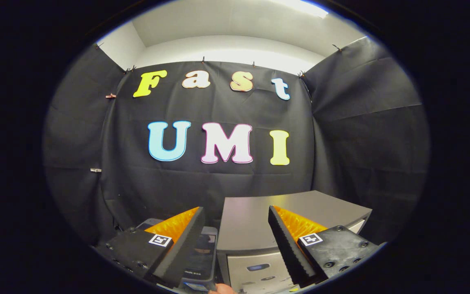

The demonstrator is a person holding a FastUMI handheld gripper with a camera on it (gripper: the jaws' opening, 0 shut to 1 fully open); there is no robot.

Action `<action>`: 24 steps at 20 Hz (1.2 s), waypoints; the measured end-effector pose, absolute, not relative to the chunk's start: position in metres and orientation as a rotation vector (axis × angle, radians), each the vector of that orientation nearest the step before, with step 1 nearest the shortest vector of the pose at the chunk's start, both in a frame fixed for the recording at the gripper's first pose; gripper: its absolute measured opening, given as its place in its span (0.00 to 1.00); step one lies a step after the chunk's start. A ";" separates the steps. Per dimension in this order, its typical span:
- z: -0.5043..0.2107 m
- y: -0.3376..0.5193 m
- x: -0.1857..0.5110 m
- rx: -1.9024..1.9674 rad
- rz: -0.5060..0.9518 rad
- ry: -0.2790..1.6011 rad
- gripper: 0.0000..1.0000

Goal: Put the clothes into the washing machine and then close the washing machine lid.

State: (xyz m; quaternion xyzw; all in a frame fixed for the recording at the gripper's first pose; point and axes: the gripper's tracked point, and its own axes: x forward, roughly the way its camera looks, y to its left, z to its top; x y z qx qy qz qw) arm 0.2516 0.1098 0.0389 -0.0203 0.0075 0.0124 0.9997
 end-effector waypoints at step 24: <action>0.002 0.105 0.198 -0.080 0.054 0.028 0.97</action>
